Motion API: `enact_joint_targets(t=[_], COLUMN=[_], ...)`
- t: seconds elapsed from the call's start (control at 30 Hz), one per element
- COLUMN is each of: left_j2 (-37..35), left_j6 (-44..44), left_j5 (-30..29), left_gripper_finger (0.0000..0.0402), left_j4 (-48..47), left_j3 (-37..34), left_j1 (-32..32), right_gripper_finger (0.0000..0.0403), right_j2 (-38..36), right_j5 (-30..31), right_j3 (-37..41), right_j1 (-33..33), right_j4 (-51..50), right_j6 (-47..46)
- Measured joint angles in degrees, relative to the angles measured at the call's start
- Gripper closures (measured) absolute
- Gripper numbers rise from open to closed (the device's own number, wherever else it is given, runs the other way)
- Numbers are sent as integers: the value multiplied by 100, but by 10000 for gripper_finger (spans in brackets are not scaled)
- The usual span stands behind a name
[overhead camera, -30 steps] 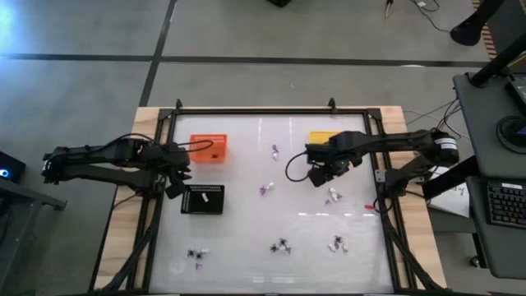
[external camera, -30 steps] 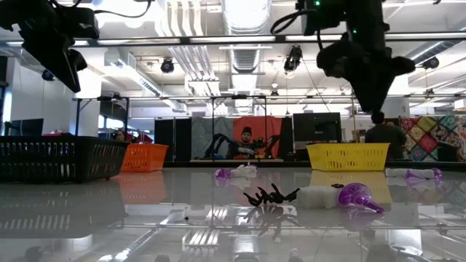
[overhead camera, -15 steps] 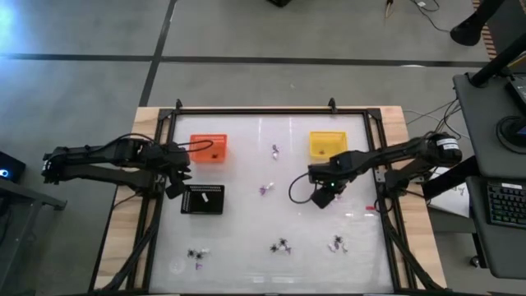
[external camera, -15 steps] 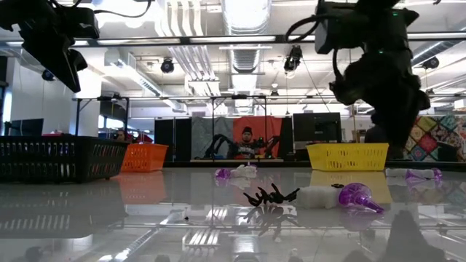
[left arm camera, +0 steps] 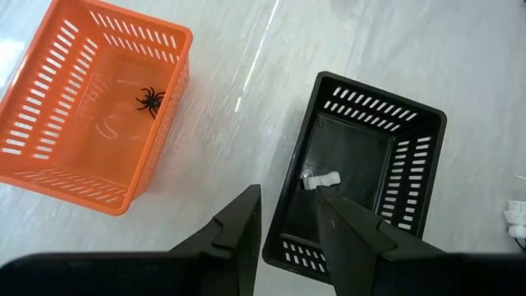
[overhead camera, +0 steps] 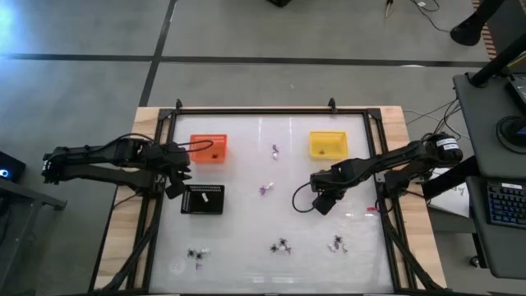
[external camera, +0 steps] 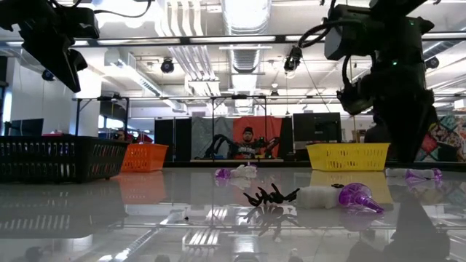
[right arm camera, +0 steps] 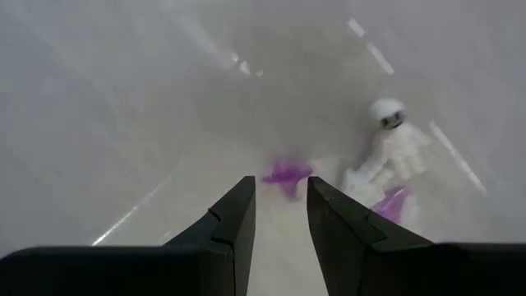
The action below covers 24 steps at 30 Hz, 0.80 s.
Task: Sort Halloween decoration
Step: Put the violet witch hat into the yellow bin
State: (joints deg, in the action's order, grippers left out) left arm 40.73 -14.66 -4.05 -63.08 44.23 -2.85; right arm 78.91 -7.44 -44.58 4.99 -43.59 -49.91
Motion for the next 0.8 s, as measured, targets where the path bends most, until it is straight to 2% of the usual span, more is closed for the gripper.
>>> enact_joint_targets(t=[0.2,0.5,0.8], left_j2=[0,2,7], left_j6=[2,0,0], left_j5=[0,3,4], left_gripper_finger=[303,303,303], left_j4=[1,1,1], left_j3=[0,0,0], left_j1=[2,2,0], right_gripper_finger=[303,303,307], right_j2=[41,369,637], right_j5=[101,100,23], right_j3=[15,16,-2], right_j1=[0,0,-2], right_j4=[50,89,98], right_j6=[-71,-1396,-2100])
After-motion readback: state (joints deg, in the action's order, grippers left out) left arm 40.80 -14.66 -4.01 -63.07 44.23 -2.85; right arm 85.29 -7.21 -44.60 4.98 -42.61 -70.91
